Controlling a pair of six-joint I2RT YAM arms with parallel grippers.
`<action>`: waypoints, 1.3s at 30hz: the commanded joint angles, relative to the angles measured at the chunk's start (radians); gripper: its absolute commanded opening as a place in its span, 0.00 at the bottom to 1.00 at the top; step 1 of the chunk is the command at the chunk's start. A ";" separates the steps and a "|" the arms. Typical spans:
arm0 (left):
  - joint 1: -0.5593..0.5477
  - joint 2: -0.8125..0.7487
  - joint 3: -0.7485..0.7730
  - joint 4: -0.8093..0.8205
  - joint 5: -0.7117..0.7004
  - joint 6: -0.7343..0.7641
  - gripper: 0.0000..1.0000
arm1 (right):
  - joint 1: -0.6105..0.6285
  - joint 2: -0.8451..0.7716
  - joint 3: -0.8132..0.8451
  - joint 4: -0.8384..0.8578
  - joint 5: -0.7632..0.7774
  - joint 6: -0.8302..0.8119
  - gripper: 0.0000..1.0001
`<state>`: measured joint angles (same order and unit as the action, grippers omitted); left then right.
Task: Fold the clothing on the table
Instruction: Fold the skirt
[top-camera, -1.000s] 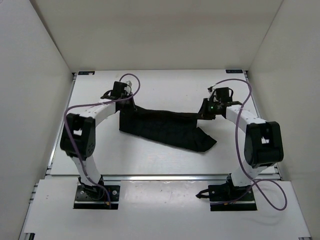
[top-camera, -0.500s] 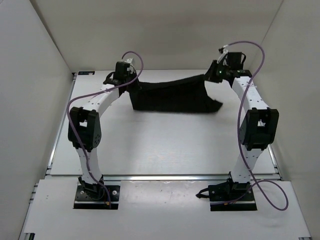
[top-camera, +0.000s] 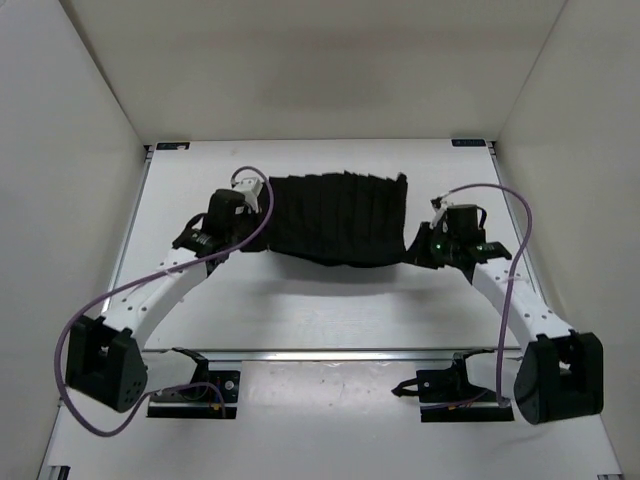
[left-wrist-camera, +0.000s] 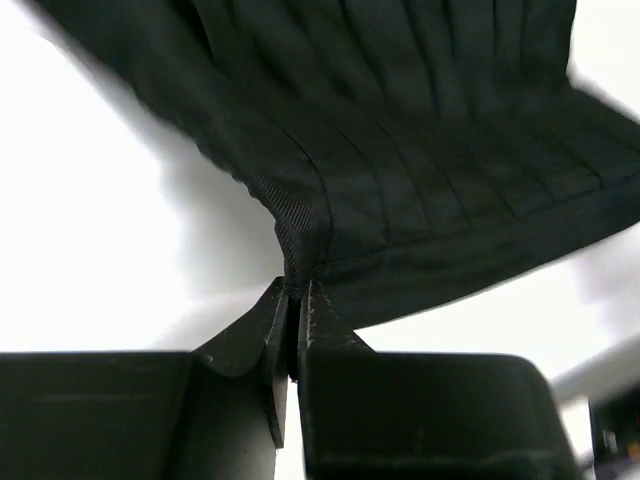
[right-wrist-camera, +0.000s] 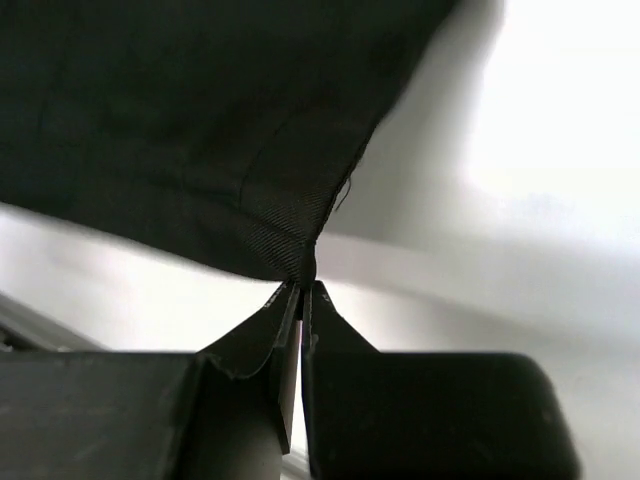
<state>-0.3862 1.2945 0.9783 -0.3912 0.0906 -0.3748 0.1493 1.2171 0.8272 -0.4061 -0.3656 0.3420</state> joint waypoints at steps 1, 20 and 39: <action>0.032 -0.106 -0.082 -0.020 0.007 -0.045 0.00 | -0.019 -0.111 -0.091 0.058 -0.007 0.072 0.00; 0.152 0.876 0.874 -0.208 0.089 -0.052 0.30 | -0.106 0.775 0.731 -0.006 -0.133 -0.078 0.26; 0.102 0.713 0.576 -0.022 -0.221 0.010 0.97 | -0.110 0.820 0.747 -0.027 -0.024 -0.192 0.87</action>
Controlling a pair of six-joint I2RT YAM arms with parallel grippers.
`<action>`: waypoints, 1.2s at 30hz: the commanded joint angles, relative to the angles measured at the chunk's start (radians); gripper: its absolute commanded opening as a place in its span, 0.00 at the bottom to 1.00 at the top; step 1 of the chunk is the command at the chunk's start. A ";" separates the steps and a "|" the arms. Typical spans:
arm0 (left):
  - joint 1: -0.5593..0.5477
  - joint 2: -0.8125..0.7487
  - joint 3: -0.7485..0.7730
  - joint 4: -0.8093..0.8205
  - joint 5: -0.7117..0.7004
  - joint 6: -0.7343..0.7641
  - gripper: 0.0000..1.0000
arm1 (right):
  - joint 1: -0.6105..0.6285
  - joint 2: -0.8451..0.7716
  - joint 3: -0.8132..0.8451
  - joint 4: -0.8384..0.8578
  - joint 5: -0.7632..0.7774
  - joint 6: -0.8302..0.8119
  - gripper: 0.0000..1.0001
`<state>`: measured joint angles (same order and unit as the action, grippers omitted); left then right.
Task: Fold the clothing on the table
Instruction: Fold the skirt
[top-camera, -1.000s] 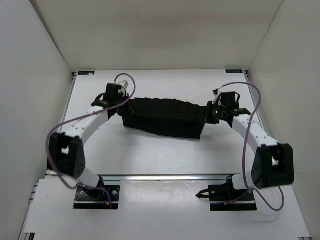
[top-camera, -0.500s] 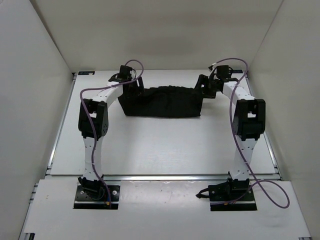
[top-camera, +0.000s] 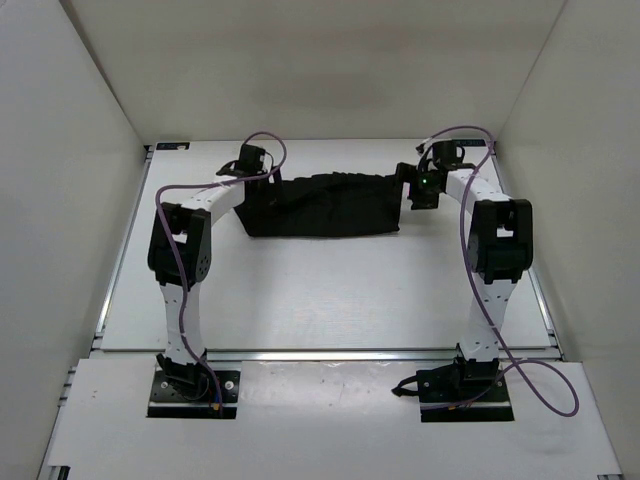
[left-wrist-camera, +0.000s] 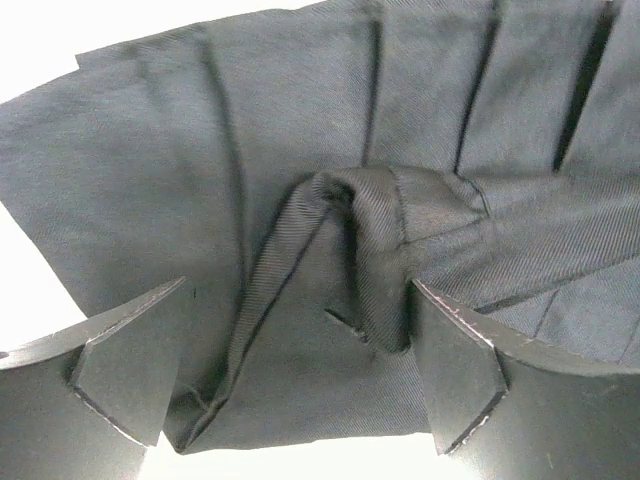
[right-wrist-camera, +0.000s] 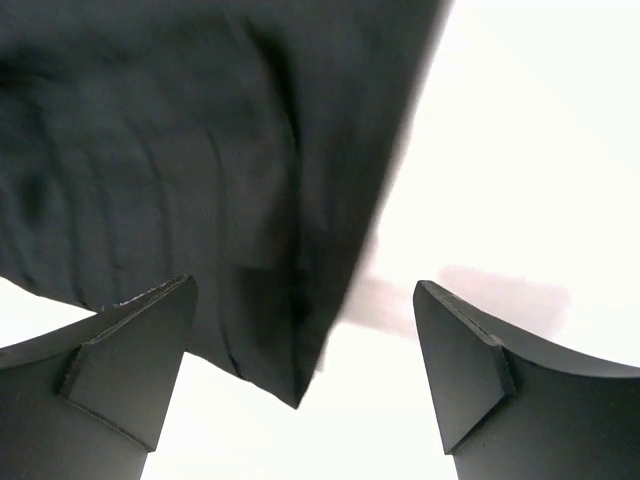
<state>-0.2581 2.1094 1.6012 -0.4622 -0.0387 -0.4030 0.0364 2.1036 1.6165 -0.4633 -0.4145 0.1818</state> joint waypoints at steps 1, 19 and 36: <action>-0.030 -0.106 -0.053 0.043 -0.102 0.024 0.95 | 0.011 -0.070 -0.065 0.038 0.025 -0.030 0.86; 0.054 -0.199 -0.056 0.210 -0.109 -0.091 0.91 | -0.012 -0.005 0.023 0.041 -0.049 -0.035 0.84; 0.006 -0.266 -0.290 0.122 -0.118 -0.054 0.14 | 0.042 0.119 0.148 -0.032 -0.023 -0.097 0.80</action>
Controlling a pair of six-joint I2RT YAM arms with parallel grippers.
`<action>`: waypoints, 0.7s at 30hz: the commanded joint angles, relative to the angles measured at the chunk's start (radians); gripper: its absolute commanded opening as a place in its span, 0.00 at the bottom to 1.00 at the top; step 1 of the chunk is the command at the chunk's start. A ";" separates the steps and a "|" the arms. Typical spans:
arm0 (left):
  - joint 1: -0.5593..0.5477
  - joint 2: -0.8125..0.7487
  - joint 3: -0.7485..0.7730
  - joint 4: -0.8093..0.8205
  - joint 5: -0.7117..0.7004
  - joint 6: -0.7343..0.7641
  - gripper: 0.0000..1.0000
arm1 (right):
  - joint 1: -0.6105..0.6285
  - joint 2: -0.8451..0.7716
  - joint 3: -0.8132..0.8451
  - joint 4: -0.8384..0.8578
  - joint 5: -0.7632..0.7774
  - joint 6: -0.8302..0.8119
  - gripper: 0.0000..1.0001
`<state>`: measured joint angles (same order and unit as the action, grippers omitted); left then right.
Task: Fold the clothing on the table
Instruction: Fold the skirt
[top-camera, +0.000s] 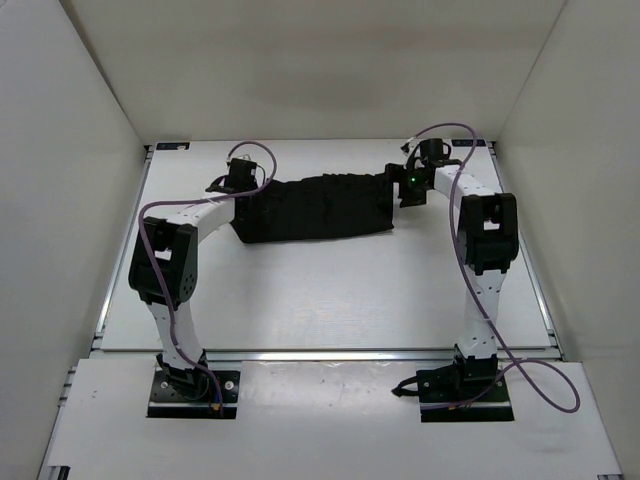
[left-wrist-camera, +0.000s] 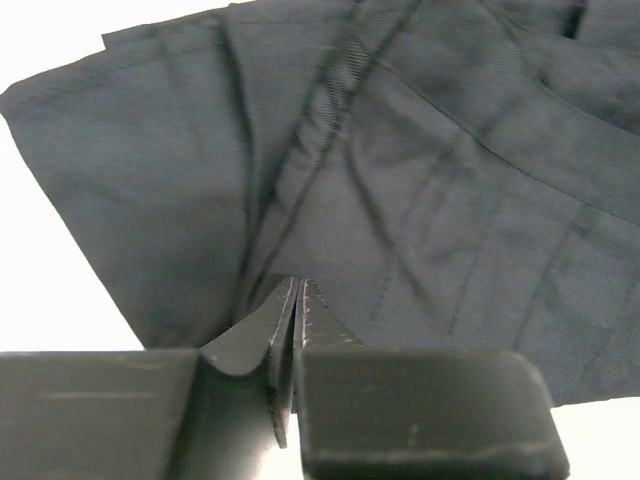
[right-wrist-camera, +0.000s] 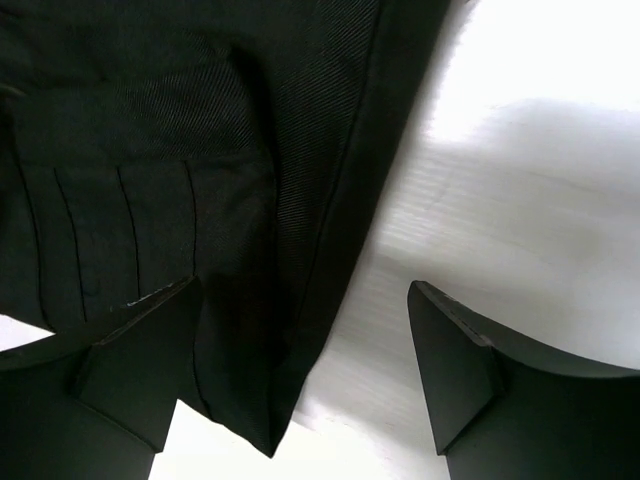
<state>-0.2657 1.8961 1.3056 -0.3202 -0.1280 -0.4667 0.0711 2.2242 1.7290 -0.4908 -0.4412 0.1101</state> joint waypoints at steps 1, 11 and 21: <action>0.016 -0.051 0.009 -0.022 -0.030 0.008 0.12 | 0.010 0.002 0.043 -0.008 0.002 -0.029 0.79; 0.014 0.064 0.053 -0.086 0.014 0.034 0.03 | 0.038 0.051 0.072 -0.055 0.016 -0.041 0.36; -0.010 0.136 0.113 -0.134 0.080 0.066 0.02 | 0.013 -0.023 0.070 -0.048 -0.017 -0.036 0.00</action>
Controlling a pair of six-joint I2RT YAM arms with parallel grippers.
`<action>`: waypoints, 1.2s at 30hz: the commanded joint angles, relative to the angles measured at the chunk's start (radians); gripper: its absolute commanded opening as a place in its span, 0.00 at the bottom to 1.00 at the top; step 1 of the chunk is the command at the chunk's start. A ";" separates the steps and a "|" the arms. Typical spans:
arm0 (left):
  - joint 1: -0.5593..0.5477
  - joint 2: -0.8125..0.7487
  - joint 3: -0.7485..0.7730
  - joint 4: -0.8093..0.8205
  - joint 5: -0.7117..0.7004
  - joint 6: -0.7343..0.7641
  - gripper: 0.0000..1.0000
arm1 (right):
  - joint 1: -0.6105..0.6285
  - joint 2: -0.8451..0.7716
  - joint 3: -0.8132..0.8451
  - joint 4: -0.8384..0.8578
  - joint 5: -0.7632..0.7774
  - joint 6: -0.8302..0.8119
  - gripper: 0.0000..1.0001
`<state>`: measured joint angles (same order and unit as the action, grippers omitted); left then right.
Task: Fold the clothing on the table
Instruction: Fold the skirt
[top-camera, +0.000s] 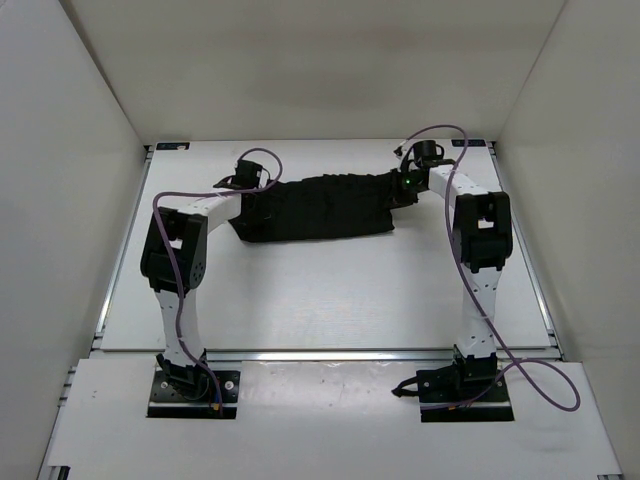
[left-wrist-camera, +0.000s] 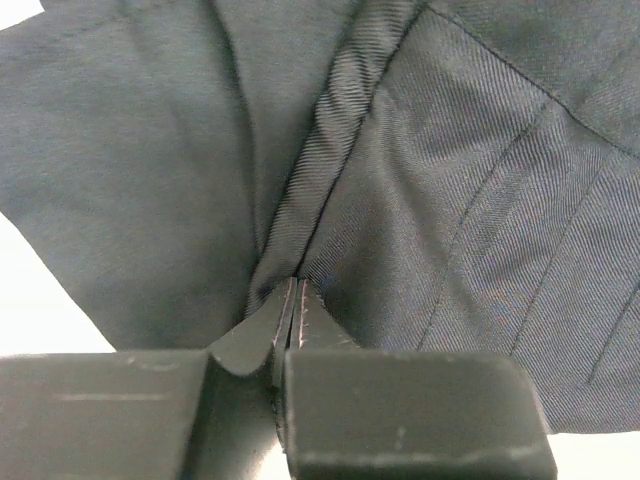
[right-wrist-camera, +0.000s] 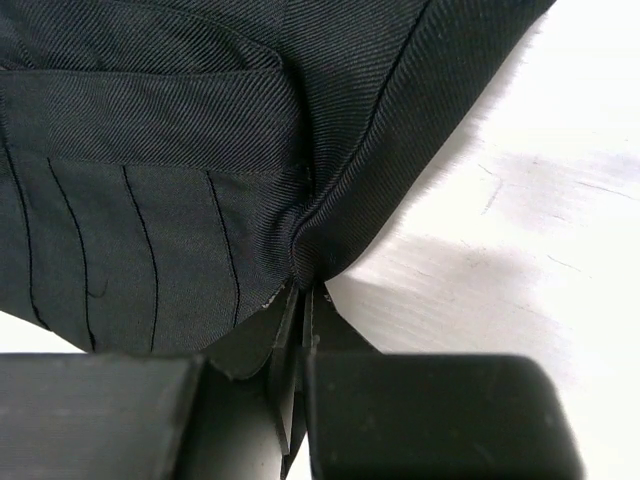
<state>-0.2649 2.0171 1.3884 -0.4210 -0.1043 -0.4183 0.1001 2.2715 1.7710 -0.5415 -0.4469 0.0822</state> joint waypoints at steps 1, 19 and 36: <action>-0.022 0.015 0.029 -0.032 0.078 0.026 0.02 | -0.017 -0.088 0.027 -0.001 -0.010 -0.004 0.00; -0.200 -0.107 -0.285 0.073 0.328 0.033 0.01 | 0.176 -0.682 -0.485 0.103 0.069 0.093 0.00; -0.407 -0.040 -0.281 0.286 0.618 -0.099 0.01 | 0.355 -0.819 -0.610 0.198 0.079 0.306 0.00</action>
<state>-0.6407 1.9301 1.0950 -0.1349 0.4496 -0.4908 0.4362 1.4822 1.1625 -0.4183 -0.3481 0.3424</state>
